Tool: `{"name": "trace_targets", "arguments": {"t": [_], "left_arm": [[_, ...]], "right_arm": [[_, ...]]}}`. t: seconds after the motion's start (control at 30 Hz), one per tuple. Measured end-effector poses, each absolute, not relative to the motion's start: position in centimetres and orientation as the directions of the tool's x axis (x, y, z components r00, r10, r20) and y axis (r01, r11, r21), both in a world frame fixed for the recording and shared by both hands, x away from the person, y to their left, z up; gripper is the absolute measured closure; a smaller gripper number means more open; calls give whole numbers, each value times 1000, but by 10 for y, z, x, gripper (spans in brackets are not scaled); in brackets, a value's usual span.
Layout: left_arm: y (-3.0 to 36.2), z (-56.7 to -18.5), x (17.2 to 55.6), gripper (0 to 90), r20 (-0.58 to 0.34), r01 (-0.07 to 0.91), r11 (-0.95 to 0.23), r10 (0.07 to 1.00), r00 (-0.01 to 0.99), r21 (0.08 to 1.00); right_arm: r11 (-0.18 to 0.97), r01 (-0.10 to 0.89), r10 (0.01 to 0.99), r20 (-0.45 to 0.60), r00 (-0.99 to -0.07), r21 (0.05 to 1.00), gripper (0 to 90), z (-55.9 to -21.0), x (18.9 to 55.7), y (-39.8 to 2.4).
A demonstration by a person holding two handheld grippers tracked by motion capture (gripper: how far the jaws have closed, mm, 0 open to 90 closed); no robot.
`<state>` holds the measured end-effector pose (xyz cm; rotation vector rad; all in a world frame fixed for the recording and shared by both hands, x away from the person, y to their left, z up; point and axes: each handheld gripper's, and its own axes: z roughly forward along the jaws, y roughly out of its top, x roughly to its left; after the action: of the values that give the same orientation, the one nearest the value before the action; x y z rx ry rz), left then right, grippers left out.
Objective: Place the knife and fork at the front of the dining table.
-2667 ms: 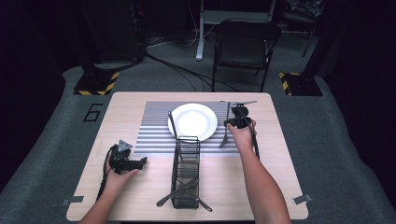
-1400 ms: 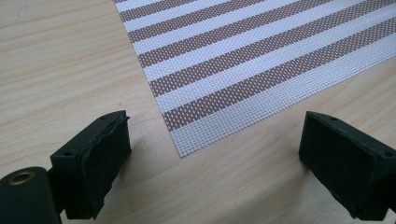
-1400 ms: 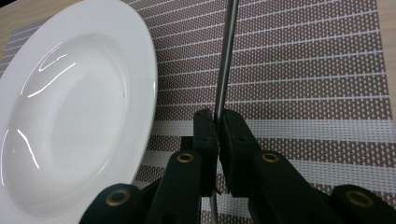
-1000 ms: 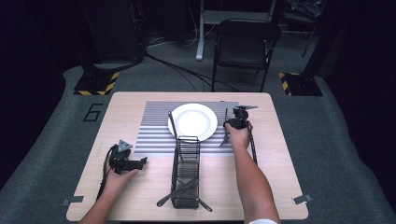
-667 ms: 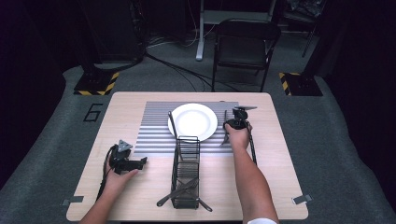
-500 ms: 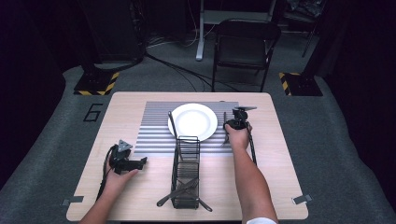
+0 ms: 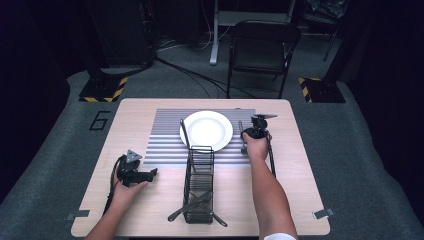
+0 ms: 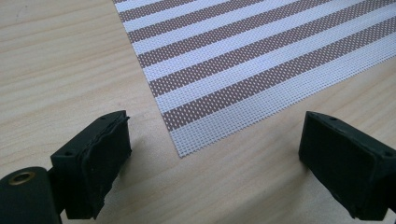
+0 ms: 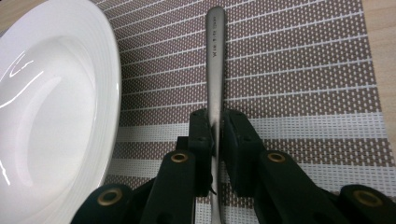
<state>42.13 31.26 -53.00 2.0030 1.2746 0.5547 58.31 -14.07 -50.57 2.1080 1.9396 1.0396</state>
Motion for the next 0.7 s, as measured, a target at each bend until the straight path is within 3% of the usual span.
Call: {"name": "trace_targets", "arguments": {"t": [0.27, 0.57, 0.7], "left_arm": [[313, -529, 421, 89, -9, 616, -287, 903, 430, 733], [314, -529, 421, 101, -10, 612, -292, 898, 440, 735], [316, -529, 420, 148, -7, 600, -281, 902, 431, 749]], "right_arm": [[-192, 840, 914, 405, -36, 508, 807, -500, 581, -138], [-105, 816, 935, 335, -114, 569, 766, -483, 562, -138], [-72, 804, 934, 323, -153, 590, 728, -476, 549, -145]]}}
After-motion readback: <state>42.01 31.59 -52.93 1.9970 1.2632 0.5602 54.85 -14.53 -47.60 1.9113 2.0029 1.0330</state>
